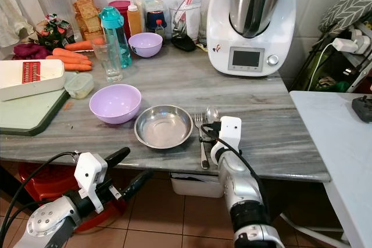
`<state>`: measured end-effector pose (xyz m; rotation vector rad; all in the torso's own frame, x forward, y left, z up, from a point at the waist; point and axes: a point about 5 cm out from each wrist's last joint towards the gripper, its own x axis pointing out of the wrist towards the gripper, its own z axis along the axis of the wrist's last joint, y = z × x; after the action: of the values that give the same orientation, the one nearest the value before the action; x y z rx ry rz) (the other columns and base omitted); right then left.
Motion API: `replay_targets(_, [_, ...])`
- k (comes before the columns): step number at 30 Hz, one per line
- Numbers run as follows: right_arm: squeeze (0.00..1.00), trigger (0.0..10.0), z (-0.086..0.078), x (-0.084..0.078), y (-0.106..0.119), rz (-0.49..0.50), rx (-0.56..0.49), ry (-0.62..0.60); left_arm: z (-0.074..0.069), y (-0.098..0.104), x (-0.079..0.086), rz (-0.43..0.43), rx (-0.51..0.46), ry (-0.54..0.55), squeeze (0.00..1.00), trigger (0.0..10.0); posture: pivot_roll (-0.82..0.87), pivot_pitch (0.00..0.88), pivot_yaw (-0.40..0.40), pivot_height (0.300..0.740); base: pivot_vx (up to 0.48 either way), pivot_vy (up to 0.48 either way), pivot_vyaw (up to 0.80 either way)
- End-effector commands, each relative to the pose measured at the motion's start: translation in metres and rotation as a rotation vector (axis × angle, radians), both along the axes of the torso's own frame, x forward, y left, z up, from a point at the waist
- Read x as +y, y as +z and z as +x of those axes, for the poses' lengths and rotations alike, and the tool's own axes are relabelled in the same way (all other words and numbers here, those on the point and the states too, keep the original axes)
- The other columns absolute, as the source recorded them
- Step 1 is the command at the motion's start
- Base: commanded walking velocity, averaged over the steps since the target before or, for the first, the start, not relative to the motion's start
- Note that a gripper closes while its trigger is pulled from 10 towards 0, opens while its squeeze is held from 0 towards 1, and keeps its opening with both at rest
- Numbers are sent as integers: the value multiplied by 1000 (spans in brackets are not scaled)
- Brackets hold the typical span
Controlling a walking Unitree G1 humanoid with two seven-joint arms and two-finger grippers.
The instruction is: Setting the table
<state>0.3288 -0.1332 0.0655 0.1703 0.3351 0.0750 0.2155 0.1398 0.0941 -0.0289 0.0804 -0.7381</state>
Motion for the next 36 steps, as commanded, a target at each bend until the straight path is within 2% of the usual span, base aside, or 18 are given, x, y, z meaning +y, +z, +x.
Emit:
replay_targets(1, [0, 10000, -11, 0, -18, -7, 84, 2, 1, 0, 0, 10, -4, -4, 0, 10000, 53, 0, -3, 740, 0, 0, 0])
replay_targets(2, [702, 10000, -13, 0, -20, -1, 87, 0, 2, 1, 0, 10, -3, -4, 0, 10000, 53, 0, -3, 740, 0, 0, 0])
replay_targets(3, [702, 10000, -13, -1, -20, 3, 88, -1, 2, 1, 0, 10, -3, -4, 0, 10000, 53, 0, -3, 740, 0, 0, 0])
replay_targets(4, [1000, 10000, -14, -1, -20, 7, 90, -2, 2, 1, 0, 10, -3, -4, 0, 10000, 53, 0, -3, 740, 0, 0, 0])
replay_targets(17, [1000, 10000, -14, -11, -19, -29, 85, -32, 4, 1, -1, 11, -1, -2, 0, 10000, 48, 0, 0, 740, 0, 0, 0])
replay_targets(21, [1000, 10000, -11, -11, -13, -36, 46, -21, 4, -1, 0, 14, 1, 1, 0, 10000, 54, 0, 1, 740, 0, 0, 0])
replay_targets(22, [294, 10000, -11, -12, -12, -42, 47, -22, 4, -1, 0, 14, 1, 2, 0, 10000, 55, 0, 2, 740, 0, 0, 0])
replay_targets(23, [0, 10000, -11, -12, -12, -33, 48, -25, 4, -1, 0, 14, 1, 3, 0, 10000, 55, 0, 2, 740, 0, 0, 0])
replay_targets(25, [0, 10000, -11, -11, -11, -16, 43, -26, 4, -1, 0, 14, 2, 4, 0, 10000, 55, 0, 2, 740, 0, 0, 0])
replay_targets(26, [0, 0, -12, -12, -11, -14, 39, -29, 4, -1, 0, 14, 2, 5, 0, 10000, 55, 0, 2, 740, 0, 0, 0])
replay_targets(32, [0, 0, -13, -12, -13, -33, 51, -28, 5, -2, 0, 12, 2, 6, 0, 10000, 53, 0, 2, 740, 0, 0, 0])
replay_targets(34, [0, 706, -13, -12, -13, -29, 47, -21, 5, -2, 0, 11, 2, 6, 0, 10000, 50, 0, 3, 740, 0, 0, 0])
replay_targets(35, [0, 2471, -13, -11, -12, -28, 44, -9, 5, -2, -1, 11, 3, 7, 0, 10000, 50, 0, 3, 740, 0, 0, 0])
replay_targets(36, [0, 10000, -13, -11, -12, -34, 45, -5, 6, -2, -1, 10, 3, 8, 0, 10000, 50, 0, 3, 740, 0, 0, 0])
